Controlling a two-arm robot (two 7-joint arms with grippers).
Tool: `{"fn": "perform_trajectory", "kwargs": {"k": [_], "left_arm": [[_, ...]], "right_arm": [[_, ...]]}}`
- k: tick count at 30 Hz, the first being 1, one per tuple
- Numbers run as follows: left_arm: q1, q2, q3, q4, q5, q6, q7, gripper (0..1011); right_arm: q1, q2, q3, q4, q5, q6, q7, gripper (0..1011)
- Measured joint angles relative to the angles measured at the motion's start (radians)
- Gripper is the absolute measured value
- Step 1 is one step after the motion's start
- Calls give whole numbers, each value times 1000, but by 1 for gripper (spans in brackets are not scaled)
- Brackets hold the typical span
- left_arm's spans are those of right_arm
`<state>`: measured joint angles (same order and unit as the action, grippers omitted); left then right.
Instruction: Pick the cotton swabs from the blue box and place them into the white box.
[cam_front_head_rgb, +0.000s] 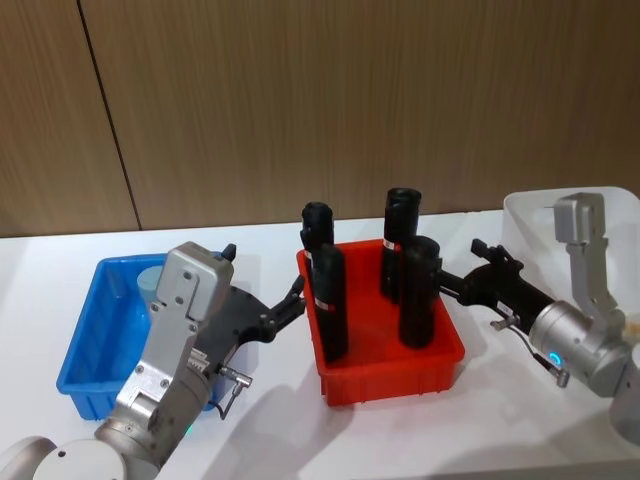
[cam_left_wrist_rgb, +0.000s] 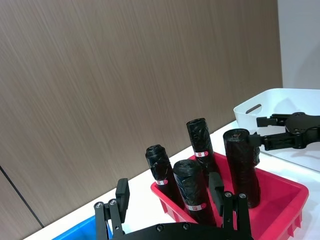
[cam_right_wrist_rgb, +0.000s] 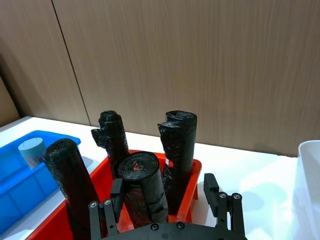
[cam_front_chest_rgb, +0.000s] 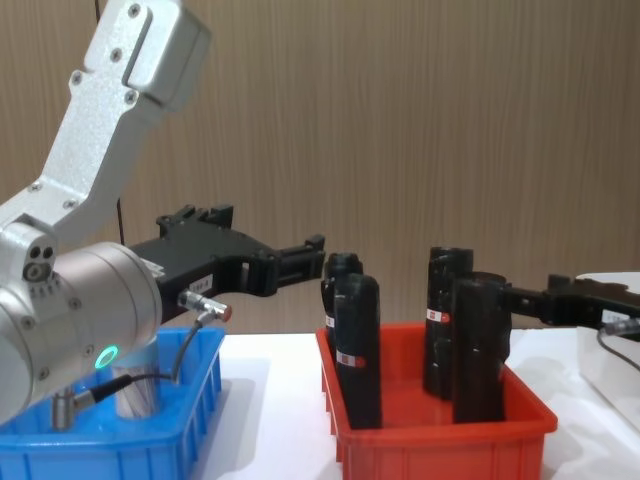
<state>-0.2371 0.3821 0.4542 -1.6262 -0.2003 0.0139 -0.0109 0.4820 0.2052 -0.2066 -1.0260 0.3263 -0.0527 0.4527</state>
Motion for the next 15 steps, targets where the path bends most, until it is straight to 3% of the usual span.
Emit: {"fn": "perform_trajectory", "kwargs": {"k": [15], "left_arm": [[0,0,0,0,0,0,0,1004]], "right_arm": [[75,-22,-10,113,5,-28,68,1002]]}}
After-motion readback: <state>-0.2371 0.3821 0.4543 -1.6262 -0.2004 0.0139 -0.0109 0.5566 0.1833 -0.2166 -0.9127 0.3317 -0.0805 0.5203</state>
